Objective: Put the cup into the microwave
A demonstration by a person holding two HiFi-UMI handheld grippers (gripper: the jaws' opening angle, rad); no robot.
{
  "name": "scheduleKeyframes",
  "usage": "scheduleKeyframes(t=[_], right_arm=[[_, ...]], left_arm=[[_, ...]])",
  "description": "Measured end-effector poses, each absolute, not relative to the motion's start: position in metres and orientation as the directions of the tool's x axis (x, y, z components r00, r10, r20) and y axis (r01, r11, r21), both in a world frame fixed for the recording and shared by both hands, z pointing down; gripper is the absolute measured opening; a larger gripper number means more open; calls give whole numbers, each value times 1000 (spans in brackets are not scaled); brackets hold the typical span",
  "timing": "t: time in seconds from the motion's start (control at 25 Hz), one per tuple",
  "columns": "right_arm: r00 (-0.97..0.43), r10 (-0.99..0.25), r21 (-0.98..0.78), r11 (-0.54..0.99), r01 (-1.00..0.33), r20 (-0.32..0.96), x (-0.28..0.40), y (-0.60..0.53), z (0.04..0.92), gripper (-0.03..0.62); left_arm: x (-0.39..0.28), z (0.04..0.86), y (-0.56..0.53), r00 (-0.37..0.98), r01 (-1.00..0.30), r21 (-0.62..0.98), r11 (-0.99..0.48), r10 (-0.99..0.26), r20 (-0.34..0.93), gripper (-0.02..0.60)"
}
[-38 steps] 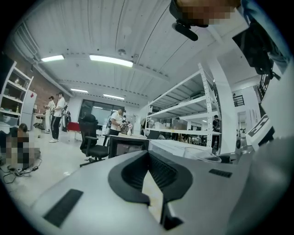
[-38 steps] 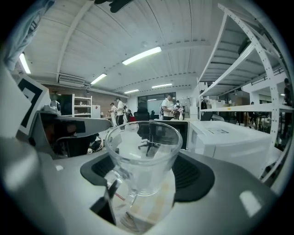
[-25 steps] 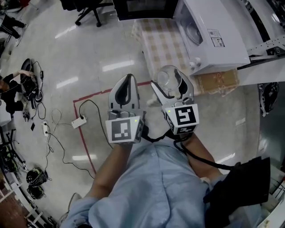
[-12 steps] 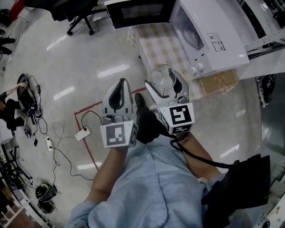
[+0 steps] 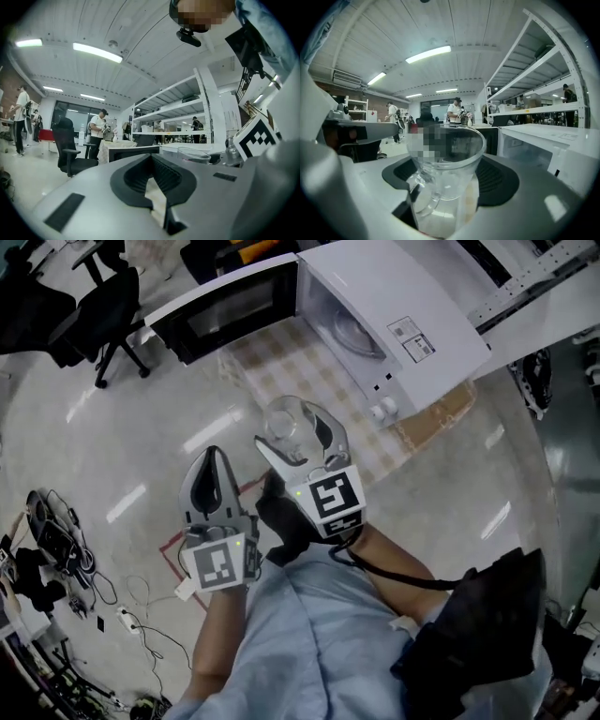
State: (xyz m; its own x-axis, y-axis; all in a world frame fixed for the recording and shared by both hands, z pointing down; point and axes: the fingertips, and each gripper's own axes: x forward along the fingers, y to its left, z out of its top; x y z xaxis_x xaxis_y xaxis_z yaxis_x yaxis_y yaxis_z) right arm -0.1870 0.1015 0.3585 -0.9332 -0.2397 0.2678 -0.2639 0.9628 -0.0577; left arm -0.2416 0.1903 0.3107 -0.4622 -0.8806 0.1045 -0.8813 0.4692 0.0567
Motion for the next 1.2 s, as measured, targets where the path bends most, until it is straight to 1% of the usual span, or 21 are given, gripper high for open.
scheduleKeyframes(t=[0.12, 0.36, 0.6, 0.76, 0.84, 0.92, 1.08, 1.2], right_arm=[[-918, -270, -67, 951, -301, 291, -202, 83, 366, 362], [-890, -317, -73, 931, -358, 328, -235, 59, 382, 362], [-859, -372, -72, 904, -421, 352, -258, 29, 389, 362], [-821, -447, -65, 864, -499, 354, -264, -1, 392, 362], [-805, -474, -59, 848, -526, 356, -267, -12, 391, 362], [-795, -490, -55, 839, -542, 356, -267, -20, 387, 362], [-779, -526, -56, 816, -575, 343, -257, -32, 376, 362], [-764, -554, -64, 794, -604, 330, -248, -37, 366, 362]], left_arm=[[-257, 312, 172, -406, -908, 71, 412, -909, 92, 8], [-297, 323, 146, -363, -923, 91, 373, -925, 108, 6], [-317, 330, 104, -257, -959, 88, 269, -958, 127, 8], [-321, 340, 69, -130, -987, 73, 140, -983, 132, 8], [-326, 335, 51, -99, -989, 103, 110, -990, 104, 8], [-328, 332, 37, -78, -989, 121, 90, -992, 101, 8], [-311, 315, 5, 13, -996, 90, -7, -998, 61, 8], [-293, 307, -12, 92, -994, 64, -88, -993, 68, 8]])
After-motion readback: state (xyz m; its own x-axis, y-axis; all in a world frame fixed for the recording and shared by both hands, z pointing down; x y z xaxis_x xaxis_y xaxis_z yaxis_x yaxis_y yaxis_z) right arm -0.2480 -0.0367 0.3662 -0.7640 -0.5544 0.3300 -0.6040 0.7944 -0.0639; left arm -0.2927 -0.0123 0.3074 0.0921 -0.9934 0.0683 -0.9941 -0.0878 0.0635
